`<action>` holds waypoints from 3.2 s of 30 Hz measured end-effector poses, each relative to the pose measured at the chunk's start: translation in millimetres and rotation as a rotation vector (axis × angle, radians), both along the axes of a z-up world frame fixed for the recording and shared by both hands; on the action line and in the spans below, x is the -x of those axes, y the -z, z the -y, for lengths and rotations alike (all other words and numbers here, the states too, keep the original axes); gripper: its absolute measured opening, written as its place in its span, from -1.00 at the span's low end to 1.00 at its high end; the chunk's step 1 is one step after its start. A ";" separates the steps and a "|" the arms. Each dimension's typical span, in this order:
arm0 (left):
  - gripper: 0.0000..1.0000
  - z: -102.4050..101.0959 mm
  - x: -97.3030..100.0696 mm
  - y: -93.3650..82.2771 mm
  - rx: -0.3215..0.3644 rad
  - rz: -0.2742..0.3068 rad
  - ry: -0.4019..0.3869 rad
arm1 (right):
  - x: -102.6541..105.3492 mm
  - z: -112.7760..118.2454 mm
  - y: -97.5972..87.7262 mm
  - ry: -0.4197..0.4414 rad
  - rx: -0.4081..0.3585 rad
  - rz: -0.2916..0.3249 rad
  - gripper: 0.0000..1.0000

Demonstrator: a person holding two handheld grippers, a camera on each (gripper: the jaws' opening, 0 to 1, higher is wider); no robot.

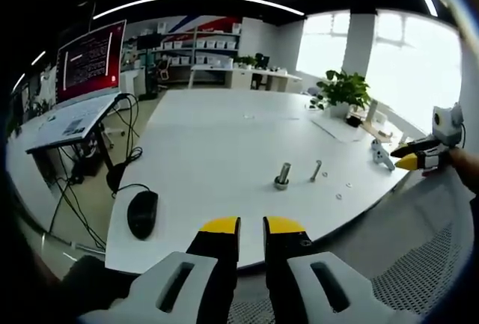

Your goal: Place the washer onto the threaded stud by aligning its center hole with the stud, sliding it down to the base, and recovering from edge contact or off-axis alignment until the washer reaches the visible bottom stop.

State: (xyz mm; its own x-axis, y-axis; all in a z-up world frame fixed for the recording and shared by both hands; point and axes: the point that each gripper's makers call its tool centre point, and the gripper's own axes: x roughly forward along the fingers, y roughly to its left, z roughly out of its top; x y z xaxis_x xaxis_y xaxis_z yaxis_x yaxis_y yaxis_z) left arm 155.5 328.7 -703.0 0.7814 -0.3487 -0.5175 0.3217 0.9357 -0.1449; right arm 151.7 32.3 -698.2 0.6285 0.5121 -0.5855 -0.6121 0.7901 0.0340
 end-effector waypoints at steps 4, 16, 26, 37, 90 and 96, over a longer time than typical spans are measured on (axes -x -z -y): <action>-0.81 -0.7 -1.2 -0.6 0.004 0.004 -0.004 | -0.4 0.5 4.9 0.016 -0.032 -0.033 -0.60; -0.82 0.3 1.8 8.9 -0.032 -0.041 0.056 | 10.9 -6.7 15.2 -0.010 -0.038 -0.119 -0.64; -0.80 2.6 3.4 6.6 -0.064 -0.033 0.063 | 7.9 -1.7 11.7 0.017 -0.036 -0.085 -0.64; -0.82 -5.6 -9.0 0.9 -0.007 -0.048 0.039 | 7.0 -2.9 12.6 0.012 -0.033 -0.092 -0.64; -0.92 -10.9 -4.8 11.9 -0.019 -0.093 0.011 | -44.7 -9.4 31.0 -0.528 0.378 -0.192 -0.53; -0.92 -10.8 -3.2 13.4 -0.020 -0.105 0.011 | -55.3 -7.9 54.1 -0.633 0.498 -0.205 -0.52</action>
State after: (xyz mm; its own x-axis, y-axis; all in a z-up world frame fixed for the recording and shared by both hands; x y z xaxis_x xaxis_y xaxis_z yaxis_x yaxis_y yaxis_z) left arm 158.7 339.5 -716.5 0.7189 -0.3455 -0.6031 0.3158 0.9353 -0.1595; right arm 207.0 40.3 -752.3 0.1647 0.3839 -0.9086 -0.9656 0.2506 -0.0691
